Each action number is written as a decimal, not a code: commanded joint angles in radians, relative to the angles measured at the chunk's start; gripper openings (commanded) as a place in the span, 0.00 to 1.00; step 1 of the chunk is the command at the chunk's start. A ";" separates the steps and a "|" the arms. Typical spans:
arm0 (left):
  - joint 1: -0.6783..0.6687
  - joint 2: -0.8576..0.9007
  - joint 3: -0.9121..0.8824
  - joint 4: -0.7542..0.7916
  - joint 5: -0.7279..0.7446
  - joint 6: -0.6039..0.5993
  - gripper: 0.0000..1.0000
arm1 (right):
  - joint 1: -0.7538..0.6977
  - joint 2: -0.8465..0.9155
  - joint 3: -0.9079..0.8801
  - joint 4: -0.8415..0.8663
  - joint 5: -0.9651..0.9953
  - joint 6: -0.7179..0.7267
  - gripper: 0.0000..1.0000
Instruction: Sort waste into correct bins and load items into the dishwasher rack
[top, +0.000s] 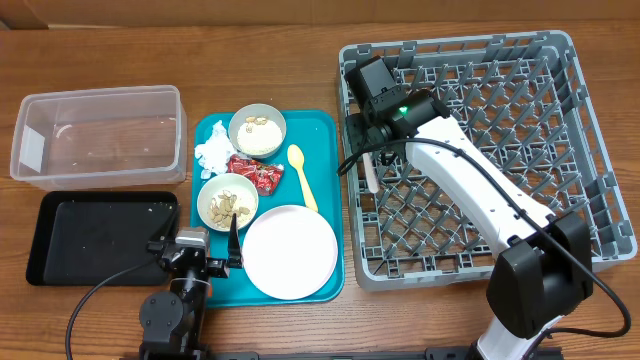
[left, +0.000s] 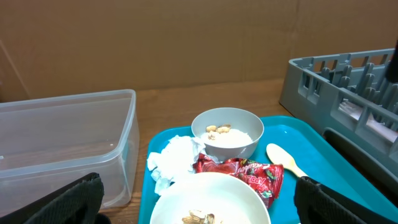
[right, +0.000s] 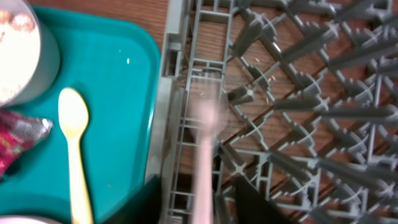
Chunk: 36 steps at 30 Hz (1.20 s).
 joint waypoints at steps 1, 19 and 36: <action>-0.006 -0.010 -0.006 0.002 0.000 0.019 1.00 | 0.002 -0.006 0.031 -0.019 -0.007 -0.023 0.52; -0.006 -0.010 -0.006 0.002 0.000 0.019 1.00 | 0.199 0.106 0.038 0.064 -0.161 0.123 0.45; -0.006 -0.010 -0.006 0.002 0.000 0.019 1.00 | 0.201 0.311 0.034 0.114 -0.200 0.140 0.43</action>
